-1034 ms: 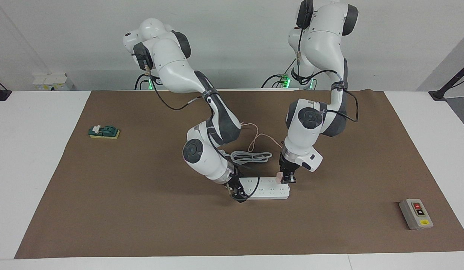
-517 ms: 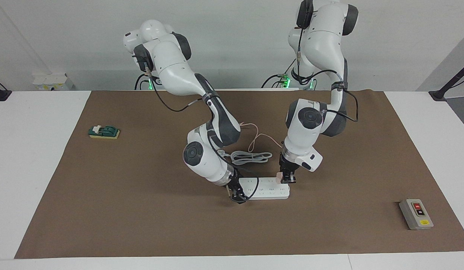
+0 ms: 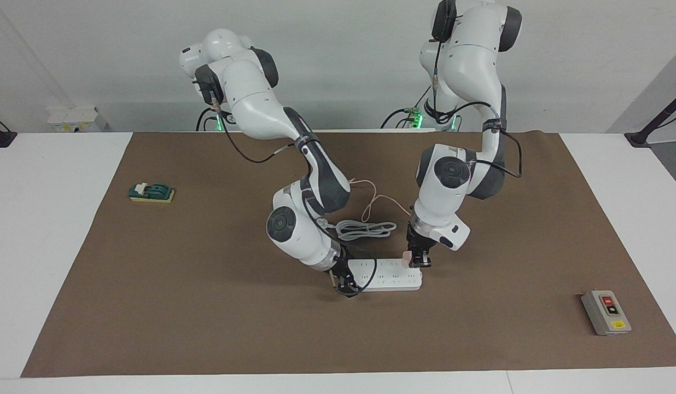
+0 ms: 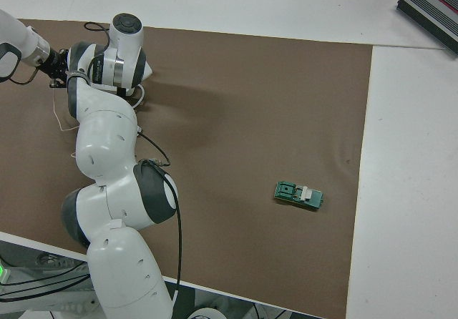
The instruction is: Unplug charger and place it aside
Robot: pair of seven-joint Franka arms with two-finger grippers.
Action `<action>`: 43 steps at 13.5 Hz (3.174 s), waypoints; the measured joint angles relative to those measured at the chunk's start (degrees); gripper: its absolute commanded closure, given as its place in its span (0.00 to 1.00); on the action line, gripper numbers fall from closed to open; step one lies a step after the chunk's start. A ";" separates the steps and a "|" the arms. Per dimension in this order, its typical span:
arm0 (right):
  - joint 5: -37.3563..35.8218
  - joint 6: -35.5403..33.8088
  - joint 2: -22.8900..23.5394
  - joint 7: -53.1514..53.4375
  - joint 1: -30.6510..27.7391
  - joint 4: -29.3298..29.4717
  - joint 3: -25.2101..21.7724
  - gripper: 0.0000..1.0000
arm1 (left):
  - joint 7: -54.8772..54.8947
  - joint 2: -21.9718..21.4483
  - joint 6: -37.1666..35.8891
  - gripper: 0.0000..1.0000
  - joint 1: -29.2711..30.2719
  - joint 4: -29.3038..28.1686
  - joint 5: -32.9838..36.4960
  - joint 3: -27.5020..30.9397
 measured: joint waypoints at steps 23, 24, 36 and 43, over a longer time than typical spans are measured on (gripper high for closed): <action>0.00 -3.44 -2.20 0.04 0.12 1.04 -0.63 0.00 | 63.63 -17.32 -32.99 0.35 32.49 4.48 -2.15 0.74; 0.00 -5.31 -3.35 0.04 0.10 1.25 -1.32 0.00 | 64.12 -17.41 -32.87 0.00 32.41 3.96 -2.15 0.52; -8.31 -31.88 -22.59 -18.00 -8.75 1.35 -6.57 0.00 | 92.28 -22.56 -38.42 0.00 27.66 2.59 -2.16 -0.82; -17.89 -41.63 -30.25 -45.69 -14.25 0.83 -6.62 0.00 | 103.03 -30.53 -44.26 0.00 23.46 -2.21 -2.06 0.47</action>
